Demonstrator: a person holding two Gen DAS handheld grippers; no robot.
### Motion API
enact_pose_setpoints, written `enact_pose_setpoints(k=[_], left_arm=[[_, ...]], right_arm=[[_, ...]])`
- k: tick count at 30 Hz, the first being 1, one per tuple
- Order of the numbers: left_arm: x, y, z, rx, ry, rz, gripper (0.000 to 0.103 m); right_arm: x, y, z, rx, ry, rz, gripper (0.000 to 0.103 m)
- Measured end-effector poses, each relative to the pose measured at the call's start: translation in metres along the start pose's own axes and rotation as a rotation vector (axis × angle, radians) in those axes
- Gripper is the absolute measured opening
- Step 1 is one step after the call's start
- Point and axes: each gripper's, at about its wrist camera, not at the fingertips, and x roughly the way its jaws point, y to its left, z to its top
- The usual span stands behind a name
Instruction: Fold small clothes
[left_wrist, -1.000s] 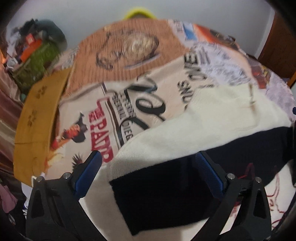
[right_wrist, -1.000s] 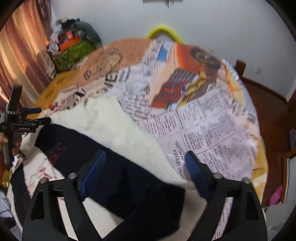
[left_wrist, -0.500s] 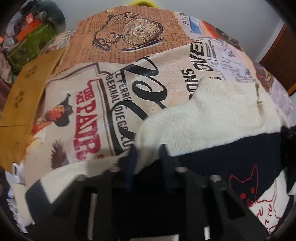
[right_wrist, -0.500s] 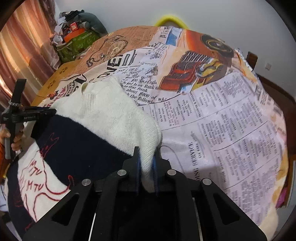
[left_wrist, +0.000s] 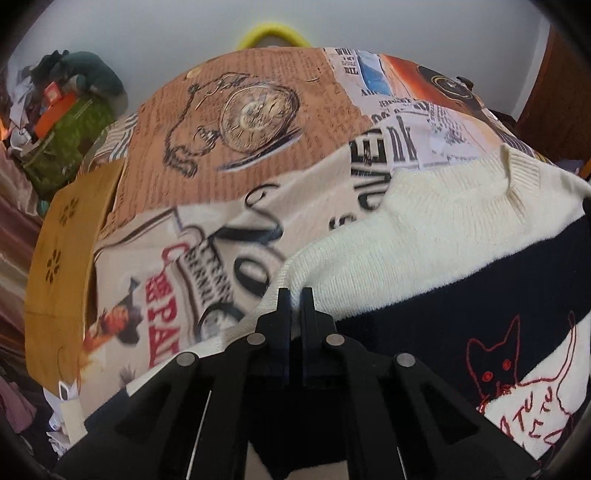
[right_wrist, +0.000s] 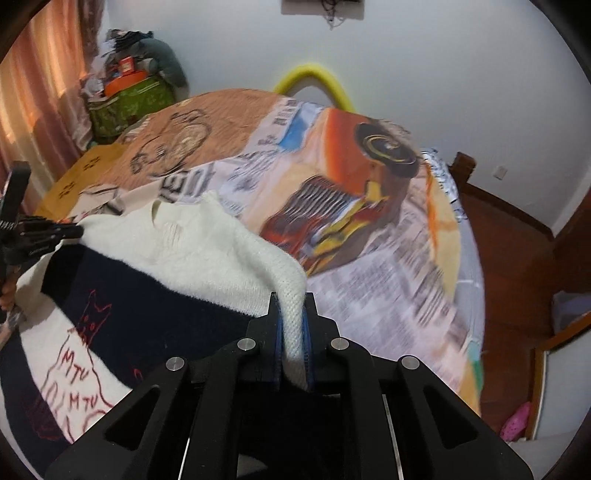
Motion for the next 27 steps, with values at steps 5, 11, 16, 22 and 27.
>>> enact_pose_setpoints(k=[5, 11, 16, 22, 27], left_arm=[[0.028, -0.006, 0.022, -0.037, 0.018, 0.024, 0.003], [0.029, -0.004, 0.014, -0.047, 0.000, 0.001, 0.007], [-0.016, 0.011, -0.003, -0.073, -0.061, -0.010, 0.016], [-0.094, 0.048, -0.044, -0.159, -0.183, -0.009, 0.060], [-0.134, 0.087, -0.094, -0.249, -0.216, 0.034, 0.070]], right_arm=[[0.026, -0.014, 0.006, 0.038, 0.039, -0.060, 0.009], [0.021, -0.010, -0.002, 0.031, 0.038, -0.072, 0.014], [-0.018, 0.000, 0.000, 0.044, -0.033, -0.031, 0.025], [-0.069, 0.024, -0.006, 0.070, -0.148, 0.055, 0.047], [-0.090, 0.053, -0.014, 0.030, -0.173, 0.082, 0.052]])
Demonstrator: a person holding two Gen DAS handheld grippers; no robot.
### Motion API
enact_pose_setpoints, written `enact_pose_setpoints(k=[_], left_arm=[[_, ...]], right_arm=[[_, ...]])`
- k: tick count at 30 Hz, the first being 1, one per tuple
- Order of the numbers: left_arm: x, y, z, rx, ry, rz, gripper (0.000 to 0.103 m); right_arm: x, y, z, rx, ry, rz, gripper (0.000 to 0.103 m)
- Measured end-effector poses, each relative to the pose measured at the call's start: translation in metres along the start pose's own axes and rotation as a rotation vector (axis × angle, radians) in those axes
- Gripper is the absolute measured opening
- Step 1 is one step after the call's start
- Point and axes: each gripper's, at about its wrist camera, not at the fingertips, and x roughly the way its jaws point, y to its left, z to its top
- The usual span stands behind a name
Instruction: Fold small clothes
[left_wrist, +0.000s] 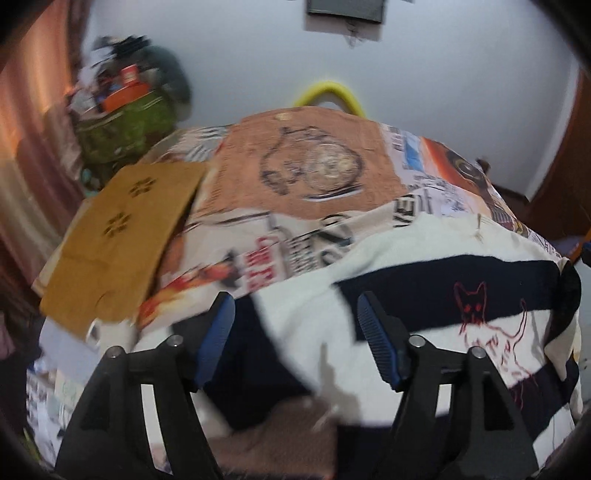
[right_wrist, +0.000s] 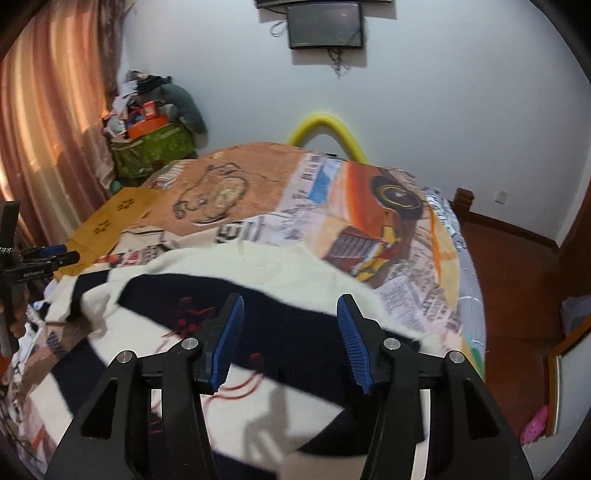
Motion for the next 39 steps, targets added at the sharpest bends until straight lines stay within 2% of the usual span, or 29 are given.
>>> enact_pose_setpoints(k=[3, 6, 11, 16, 20, 24, 28, 32, 33, 34, 36, 39], left_arm=[[-0.014, 0.034, -0.024, -0.074, 0.018, 0.024, 0.073], [-0.018, 0.070, -0.052, -0.176, 0.056, 0.036, 0.073], [-0.007, 0.117, -0.100, -0.341, 0.177, 0.048, 0.073], [0.006, 0.138, -0.134, -0.492, 0.231, -0.073, 0.073], [0.021, 0.153, -0.146, -0.669, 0.217, -0.210, 0.073], [0.039, 0.162, -0.146, -0.787, 0.207, -0.284, 0.072], [0.048, 0.168, -0.135, -0.795, 0.172, -0.234, 0.070], [0.054, 0.167, -0.115, -0.704, 0.141, -0.035, 0.056], [0.055, 0.167, -0.112, -0.681, 0.141, -0.005, 0.046], [0.057, 0.164, -0.105, -0.644, 0.144, 0.038, 0.027], [0.059, 0.157, -0.089, -0.572, 0.146, 0.059, 0.010], [0.043, 0.147, -0.064, -0.517, 0.085, 0.083, 0.007]], right_arm=[[-0.006, 0.017, -0.007, -0.016, -0.012, 0.017, 0.062], [-0.003, 0.033, -0.017, -0.041, -0.003, 0.015, 0.063], [0.012, 0.055, -0.035, -0.067, 0.056, 0.036, 0.063], [0.035, 0.070, -0.062, -0.046, 0.146, 0.068, 0.063], [0.046, 0.081, -0.085, -0.058, 0.212, 0.075, 0.063], [0.054, 0.087, -0.100, -0.094, 0.267, 0.067, 0.063], [0.056, 0.089, -0.108, -0.117, 0.289, 0.065, 0.063], [0.059, 0.085, -0.110, -0.087, 0.296, 0.084, 0.063], [0.059, 0.083, -0.111, -0.077, 0.297, 0.090, 0.063], [0.059, 0.083, -0.111, -0.070, 0.297, 0.093, 0.063], [0.058, 0.081, -0.112, -0.057, 0.296, 0.100, 0.063], [0.056, 0.079, -0.112, -0.053, 0.287, 0.102, 0.063]])
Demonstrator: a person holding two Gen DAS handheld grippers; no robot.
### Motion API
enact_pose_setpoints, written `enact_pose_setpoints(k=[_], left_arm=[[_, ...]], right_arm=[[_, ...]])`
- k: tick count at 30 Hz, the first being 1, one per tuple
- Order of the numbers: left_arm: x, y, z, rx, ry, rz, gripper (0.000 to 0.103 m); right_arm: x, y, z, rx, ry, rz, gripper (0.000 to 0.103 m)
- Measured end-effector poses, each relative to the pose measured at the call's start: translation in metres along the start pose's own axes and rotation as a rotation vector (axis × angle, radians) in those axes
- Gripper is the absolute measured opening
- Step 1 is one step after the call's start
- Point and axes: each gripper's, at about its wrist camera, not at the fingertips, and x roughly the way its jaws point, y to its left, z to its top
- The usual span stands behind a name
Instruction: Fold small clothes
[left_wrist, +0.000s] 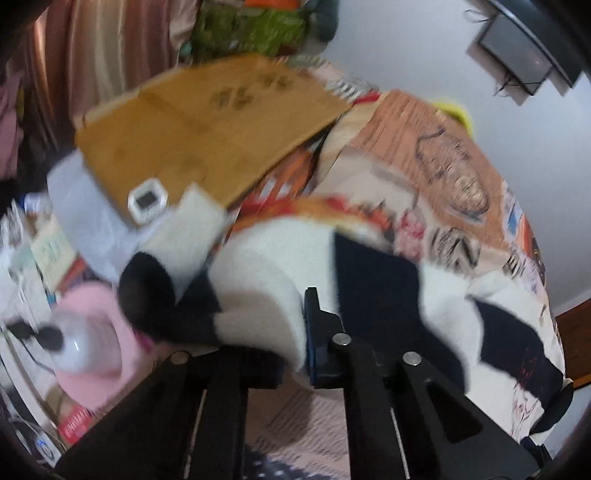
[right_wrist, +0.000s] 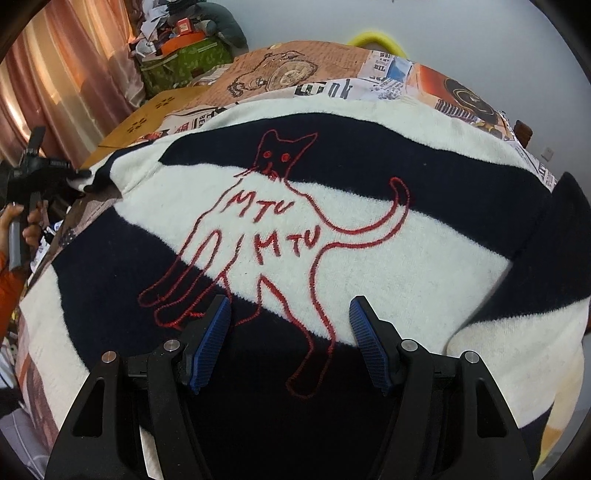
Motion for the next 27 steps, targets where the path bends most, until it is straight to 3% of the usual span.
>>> enact_pose_setpoints(k=[4, 7, 12, 16, 20, 25, 27], left_arm=[[-0.038, -0.044, 0.028, 0.076, -0.123, -0.055, 0.007], [-0.069, -0.091, 0.042, 0.150, -0.198, -0.139, 0.007], [-0.102, -0.183, 0.029, 0.353, -0.229, -0.290, 0.007], [-0.095, -0.251, -0.015, 0.536, -0.154, -0.367, 0.007], [-0.054, -0.295, -0.075, 0.679, 0.005, -0.377, 0.007], [-0.008, -0.299, -0.131, 0.719, 0.189, -0.341, 0.007], [0.000, -0.295, -0.142, 0.714, 0.235, -0.319, 0.013]], right_arm=[[-0.005, -0.004, 0.000, 0.006, -0.023, -0.004, 0.063], [-0.011, -0.010, 0.001, 0.024, -0.043, 0.009, 0.063], [-0.024, -0.022, 0.005, 0.059, -0.096, 0.020, 0.063], [-0.036, -0.030, 0.008, 0.079, -0.131, 0.016, 0.063], [-0.048, -0.040, 0.008, 0.093, -0.159, -0.002, 0.063], [-0.058, -0.052, 0.006, 0.116, -0.179, -0.007, 0.063], [-0.060, -0.055, 0.004, 0.123, -0.184, -0.009, 0.063]])
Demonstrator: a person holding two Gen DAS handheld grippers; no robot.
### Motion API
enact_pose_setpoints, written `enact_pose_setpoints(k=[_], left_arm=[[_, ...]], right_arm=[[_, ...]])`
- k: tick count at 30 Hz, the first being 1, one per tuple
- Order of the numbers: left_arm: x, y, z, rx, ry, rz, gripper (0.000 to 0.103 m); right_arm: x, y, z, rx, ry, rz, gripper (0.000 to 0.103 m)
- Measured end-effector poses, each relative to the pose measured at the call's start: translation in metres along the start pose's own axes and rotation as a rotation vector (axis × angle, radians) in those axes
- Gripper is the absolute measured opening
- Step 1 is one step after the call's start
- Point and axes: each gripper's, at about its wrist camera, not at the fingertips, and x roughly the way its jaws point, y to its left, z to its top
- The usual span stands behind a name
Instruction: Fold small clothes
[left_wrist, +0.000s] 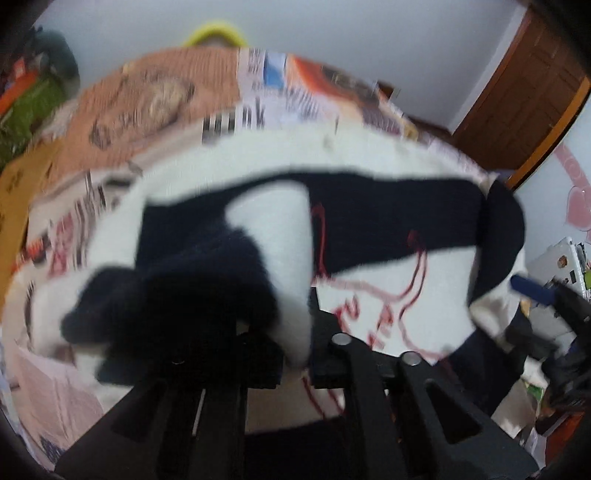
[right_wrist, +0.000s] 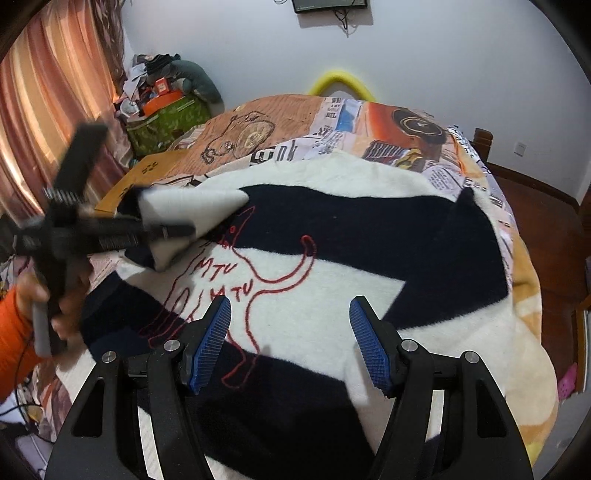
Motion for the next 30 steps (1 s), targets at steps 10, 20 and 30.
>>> enact_pose_setpoints(k=[10, 20, 30], left_arm=[[-0.074, 0.040, -0.037, -0.020, -0.107, 0.057, 0.069], [-0.082, 0.188, -0.052, -0.445, -0.125, 0.100, 0.087], [-0.029, 0.194, -0.035, -0.496, -0.025, -0.069, 0.010]], right_arm=[[0.004, 0.000, -0.001, 0.012, -0.001, 0.009, 0.063], [0.014, 0.016, 0.003, -0.010, 0.007, 0.023, 0.063], [0.024, 0.022, 0.005, -0.035, 0.028, 0.001, 0.063]])
